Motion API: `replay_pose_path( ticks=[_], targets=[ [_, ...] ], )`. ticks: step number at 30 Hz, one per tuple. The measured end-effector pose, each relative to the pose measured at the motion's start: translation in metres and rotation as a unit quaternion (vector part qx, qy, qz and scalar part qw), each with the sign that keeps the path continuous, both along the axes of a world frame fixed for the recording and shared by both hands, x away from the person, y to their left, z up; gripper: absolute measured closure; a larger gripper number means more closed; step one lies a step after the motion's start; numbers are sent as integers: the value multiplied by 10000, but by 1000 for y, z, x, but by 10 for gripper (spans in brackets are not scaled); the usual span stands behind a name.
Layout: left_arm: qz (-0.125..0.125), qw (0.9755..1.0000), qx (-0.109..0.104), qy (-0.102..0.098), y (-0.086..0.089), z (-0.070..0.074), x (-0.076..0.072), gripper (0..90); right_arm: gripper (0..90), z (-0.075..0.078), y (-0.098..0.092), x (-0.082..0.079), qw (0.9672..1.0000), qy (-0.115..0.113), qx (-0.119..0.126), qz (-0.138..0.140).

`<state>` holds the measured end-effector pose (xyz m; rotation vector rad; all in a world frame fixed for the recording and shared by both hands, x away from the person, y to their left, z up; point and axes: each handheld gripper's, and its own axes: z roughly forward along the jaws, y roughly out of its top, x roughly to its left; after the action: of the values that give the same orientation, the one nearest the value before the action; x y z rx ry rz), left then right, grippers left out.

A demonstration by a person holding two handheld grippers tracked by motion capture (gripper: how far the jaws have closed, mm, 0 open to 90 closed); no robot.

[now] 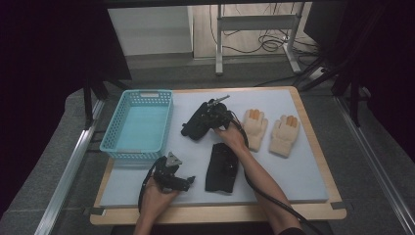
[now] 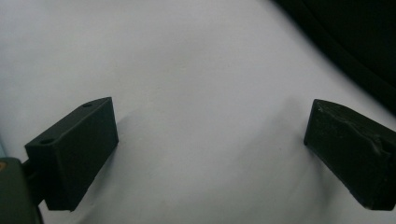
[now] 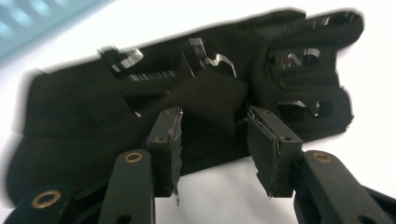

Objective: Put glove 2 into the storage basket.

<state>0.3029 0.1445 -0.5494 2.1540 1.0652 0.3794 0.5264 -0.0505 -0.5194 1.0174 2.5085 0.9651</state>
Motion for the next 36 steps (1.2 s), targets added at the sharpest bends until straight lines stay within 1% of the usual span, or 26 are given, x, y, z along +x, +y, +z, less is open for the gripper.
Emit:
replay_pose_path(
  ticks=[1,2,4,5,6,9,11,12,14,15,17,20,23,27,34,36],
  targets=[
    [0,10000,1,0,0,0,0,31,565,-4,2,0,9999,-48,-88,7],
    [0,10000,1,0,0,0,0,32,597,-5,2,-1,9998,-131,-125,-7],
    [0,10000,1,2,0,0,0,31,699,-5,2,-3,9997,-190,-179,-30],
    [-1,10000,1,3,0,0,0,31,770,-4,1,-3,9997,-169,-189,-45],
    [0,10000,2,2,0,0,0,31,820,-4,0,-2,9997,-144,-176,-50],
    [-1,10000,0,4,0,0,0,32,878,-2,-6,1,10000,38,2,-44],
    [-1,10000,1,5,0,0,0,32,884,0,-8,1,10000,72,48,4],
    [0,10000,2,4,0,0,0,32,885,2,-10,0,10000,45,63,22],
    [1,10000,2,4,0,0,0,32,886,6,-13,-3,9997,47,226,87],
    [2,10000,2,4,0,0,0,32,887,9,-15,-5,9994,48,313,122],
    [12,10000,-9,14,0,0,0,31,887,16,-17,-9,9991,8,367,219],
    [4,10000,1,7,0,0,0,32,888,28,-19,-18,9981,-66,520,325],
    [10,10000,1,15,0,0,0,32,888,43,-21,-27,9970,-190,616,433],
    [0,10000,11,4,0,0,0,32,889,59,-25,-36,9958,-318,673,531],
    [-2,10000,8,-2,0,0,0,32,889,78,-41,-53,9935,-315,894,632],
    [-8,10000,12,1,0,0,0,32,889,83,-45,-59,9929,-340,919,670]
  ],
)
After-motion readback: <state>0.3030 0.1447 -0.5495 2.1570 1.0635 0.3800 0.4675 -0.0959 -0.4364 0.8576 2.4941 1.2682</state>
